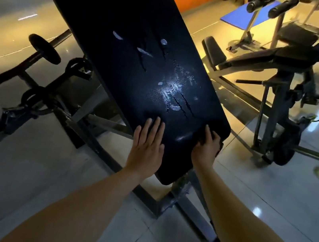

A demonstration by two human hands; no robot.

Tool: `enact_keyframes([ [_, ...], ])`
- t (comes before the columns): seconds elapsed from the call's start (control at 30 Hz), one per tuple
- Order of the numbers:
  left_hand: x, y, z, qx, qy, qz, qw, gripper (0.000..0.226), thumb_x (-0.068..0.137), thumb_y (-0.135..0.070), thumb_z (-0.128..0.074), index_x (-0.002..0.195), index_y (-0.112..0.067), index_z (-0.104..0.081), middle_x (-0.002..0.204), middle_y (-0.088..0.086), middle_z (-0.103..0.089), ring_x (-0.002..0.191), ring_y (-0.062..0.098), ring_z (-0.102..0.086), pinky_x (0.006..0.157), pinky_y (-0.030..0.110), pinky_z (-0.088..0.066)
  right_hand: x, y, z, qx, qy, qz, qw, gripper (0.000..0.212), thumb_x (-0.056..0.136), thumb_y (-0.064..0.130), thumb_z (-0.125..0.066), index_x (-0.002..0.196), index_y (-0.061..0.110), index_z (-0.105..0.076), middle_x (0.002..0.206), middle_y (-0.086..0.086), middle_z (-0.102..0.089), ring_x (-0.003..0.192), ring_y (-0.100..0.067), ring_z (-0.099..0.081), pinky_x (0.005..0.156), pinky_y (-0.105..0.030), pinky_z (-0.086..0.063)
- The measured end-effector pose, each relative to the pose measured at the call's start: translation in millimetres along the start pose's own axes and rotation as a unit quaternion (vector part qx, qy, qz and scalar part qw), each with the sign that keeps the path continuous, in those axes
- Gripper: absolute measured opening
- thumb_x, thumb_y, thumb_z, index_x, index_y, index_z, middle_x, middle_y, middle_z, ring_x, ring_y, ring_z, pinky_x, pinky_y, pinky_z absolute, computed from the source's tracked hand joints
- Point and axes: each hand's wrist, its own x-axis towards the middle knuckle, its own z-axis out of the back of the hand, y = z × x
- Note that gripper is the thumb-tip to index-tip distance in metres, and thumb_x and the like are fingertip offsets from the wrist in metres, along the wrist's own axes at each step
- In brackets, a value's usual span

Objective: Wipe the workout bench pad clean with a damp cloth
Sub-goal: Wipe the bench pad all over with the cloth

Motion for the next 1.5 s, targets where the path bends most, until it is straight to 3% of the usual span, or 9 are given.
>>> enact_keyframes([
  [0.13, 0.7, -2.8, 5.5, -0.017, -0.009, 0.014, 1.0, 0.064, 0.098, -0.029, -0.028, 0.159, -0.015, -0.014, 0.168, 0.002, -0.007, 0.154, 0.023, 0.002, 0.123, 0.045, 0.004, -61.9, -3.3, -27.2, -0.078, 0.061, 0.227, 0.969, 0.055, 0.091, 0.001, -0.062, 0.142, 0.019, -0.054, 0.137, -0.012, -0.048, 0.127, -0.025, -0.037, 0.108, -0.012, -0.014],
  [0.27, 0.4, -6.6, 3.4, -0.022, -0.02, 0.038, 0.999, 0.065, 0.095, -0.025, -0.03, 0.158, -0.017, -0.019, 0.167, 0.0, -0.011, 0.154, 0.021, -0.001, 0.123, 0.043, 0.006, -33.1, -18.3, -24.0, -0.154, 0.075, 0.382, 0.908, 0.05, 0.097, 0.026, -0.057, 0.146, 0.023, -0.05, 0.132, -0.013, -0.049, 0.121, -0.032, -0.041, 0.104, -0.04, -0.038],
  [0.5, 4.1, -13.3, 1.8, -0.058, -0.042, 0.051, 0.996, 0.066, 0.093, -0.021, -0.032, 0.157, -0.016, -0.019, 0.166, 0.0, -0.016, 0.154, 0.02, -0.003, 0.122, 0.041, 0.009, 34.6, -14.0, -12.0, -0.071, -0.053, 0.049, 0.995, 0.051, 0.106, 0.033, -0.041, 0.156, 0.025, -0.032, 0.165, -0.005, -0.019, 0.149, -0.029, -0.019, 0.119, -0.044, -0.018],
  [0.63, 6.5, -15.1, 6.9, -0.15, -0.076, 0.08, 0.983, 0.065, 0.091, -0.008, -0.037, 0.155, -0.008, -0.025, 0.164, 0.004, -0.022, 0.152, 0.017, -0.011, 0.122, 0.03, 0.009, -19.4, 8.0, -36.3, -0.083, 0.05, 0.277, 0.956, 0.057, 0.097, 0.011, -0.056, 0.152, 0.018, -0.04, 0.157, -0.014, -0.032, 0.137, -0.033, -0.028, 0.116, -0.04, -0.025],
  [0.8, 5.8, -16.4, 9.5, -0.16, -0.081, 0.084, 0.98, 0.066, 0.087, -0.008, -0.03, 0.153, -0.004, -0.028, 0.163, 0.009, -0.025, 0.151, 0.019, -0.014, 0.123, 0.03, 0.005, -3.1, 7.6, -32.1, -0.132, 0.119, 0.473, 0.863, 0.06, 0.095, 0.023, -0.063, 0.151, 0.029, -0.041, 0.149, -0.011, -0.042, 0.123, -0.034, -0.039, 0.105, -0.045, -0.037],
  [1.0, 4.6, -17.8, 11.0, -0.13, -0.075, 0.078, 0.986, 0.07, 0.087, -0.004, -0.04, 0.155, -0.007, -0.025, 0.164, 0.004, -0.021, 0.152, 0.018, -0.012, 0.123, 0.031, 0.006, 75.0, 33.1, -15.8, -0.07, -0.044, 0.075, 0.994, 0.049, 0.103, 0.034, -0.047, 0.151, 0.028, -0.04, 0.152, -0.015, -0.032, 0.131, -0.04, -0.034, 0.108, -0.045, -0.027],
  [1.17, 7.6, -19.1, 10.7, -0.138, -0.069, 0.091, 0.984, 0.069, 0.087, -0.006, -0.039, 0.155, -0.007, -0.026, 0.164, 0.004, -0.022, 0.151, 0.019, -0.015, 0.123, 0.032, 0.005, 6.1, 44.4, -34.5, 0.011, 0.055, 0.231, 0.971, 0.044, 0.096, 0.01, -0.058, 0.139, 0.013, -0.054, 0.137, -0.02, -0.042, 0.124, -0.033, -0.045, 0.107, -0.028, -0.031],
  [1.33, 3.9, -18.7, 11.5, -0.104, -0.058, 0.086, 0.989, 0.068, 0.085, -0.011, -0.032, 0.153, -0.005, -0.03, 0.163, 0.007, -0.025, 0.151, 0.022, -0.017, 0.123, 0.036, 0.001, -16.9, 23.1, -15.7, -0.02, 0.202, 0.406, 0.891, 0.047, 0.087, 0.014, -0.064, 0.131, 0.022, -0.053, 0.129, -0.008, -0.048, 0.116, -0.026, -0.052, 0.097, -0.041, -0.048],
  [1.5, 1.8, -18.9, 10.3, -0.063, -0.04, 0.084, 0.994, 0.068, 0.088, -0.015, -0.03, 0.156, -0.008, -0.02, 0.165, 0.005, -0.02, 0.152, 0.02, -0.013, 0.124, 0.038, -0.001, 32.6, 20.1, -4.0, -0.011, 0.015, 0.147, 0.989, 0.042, 0.092, 0.016, -0.066, 0.134, 0.024, -0.06, 0.134, -0.015, -0.037, 0.124, -0.033, -0.039, 0.109, -0.023, -0.023],
])
